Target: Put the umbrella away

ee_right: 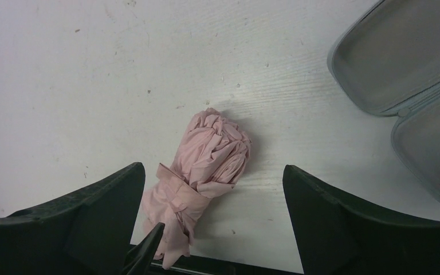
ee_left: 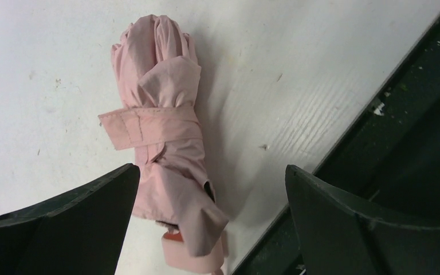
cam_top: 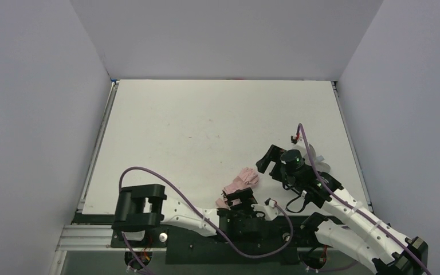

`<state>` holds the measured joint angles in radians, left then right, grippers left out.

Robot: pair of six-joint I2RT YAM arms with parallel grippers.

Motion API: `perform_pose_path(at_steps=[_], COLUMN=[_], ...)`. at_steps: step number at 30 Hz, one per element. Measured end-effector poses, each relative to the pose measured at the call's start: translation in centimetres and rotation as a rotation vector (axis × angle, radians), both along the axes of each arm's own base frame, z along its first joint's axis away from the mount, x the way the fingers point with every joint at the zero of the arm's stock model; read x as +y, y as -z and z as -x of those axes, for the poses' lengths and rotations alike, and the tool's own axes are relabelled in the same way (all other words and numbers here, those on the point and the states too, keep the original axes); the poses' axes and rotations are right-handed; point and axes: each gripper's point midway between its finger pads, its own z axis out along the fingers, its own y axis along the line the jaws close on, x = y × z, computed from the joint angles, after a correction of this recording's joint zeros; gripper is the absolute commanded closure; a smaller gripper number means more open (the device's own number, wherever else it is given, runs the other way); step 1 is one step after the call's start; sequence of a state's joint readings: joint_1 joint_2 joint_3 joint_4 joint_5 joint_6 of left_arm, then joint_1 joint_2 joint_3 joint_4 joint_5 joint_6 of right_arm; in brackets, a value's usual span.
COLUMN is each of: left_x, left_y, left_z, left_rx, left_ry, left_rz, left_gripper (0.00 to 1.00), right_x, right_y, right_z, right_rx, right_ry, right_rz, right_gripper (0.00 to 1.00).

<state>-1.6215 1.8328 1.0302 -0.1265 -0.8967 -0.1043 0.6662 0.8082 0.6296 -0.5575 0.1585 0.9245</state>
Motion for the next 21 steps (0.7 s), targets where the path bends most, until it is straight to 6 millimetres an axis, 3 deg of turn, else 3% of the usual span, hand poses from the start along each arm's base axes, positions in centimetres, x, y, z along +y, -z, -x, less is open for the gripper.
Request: perform_pose_path(at_steps=[5, 10, 15, 21], left_x=[1.2, 3.1, 6.5, 12.2], left_y=[-2.4, -5.6, -9.3, -12.9], left_z=[1.0, 1.4, -0.8, -3.9], left_rx=[0.087, 0.167, 0.242, 0.276], left_ry=[0.039, 0.032, -0.072, -0.237], left_rz=[0.074, 0.191, 0.381, 0.583], left_gripper=[0.03, 0.03, 0.03, 0.03], right_x=[-0.1, 0.2, 1.0, 2.4], right_y=[-0.7, 0.9, 3.3, 5.2], right_z=[0.1, 0.7, 1.4, 1.9], right_rx=[-0.009, 0.046, 0.122, 0.182], right_ry=[0.037, 0.053, 0.062, 0.074], right_rz=[-0.05, -0.08, -0.123, -0.187], right_gripper=[0.13, 0.13, 0.13, 0.13])
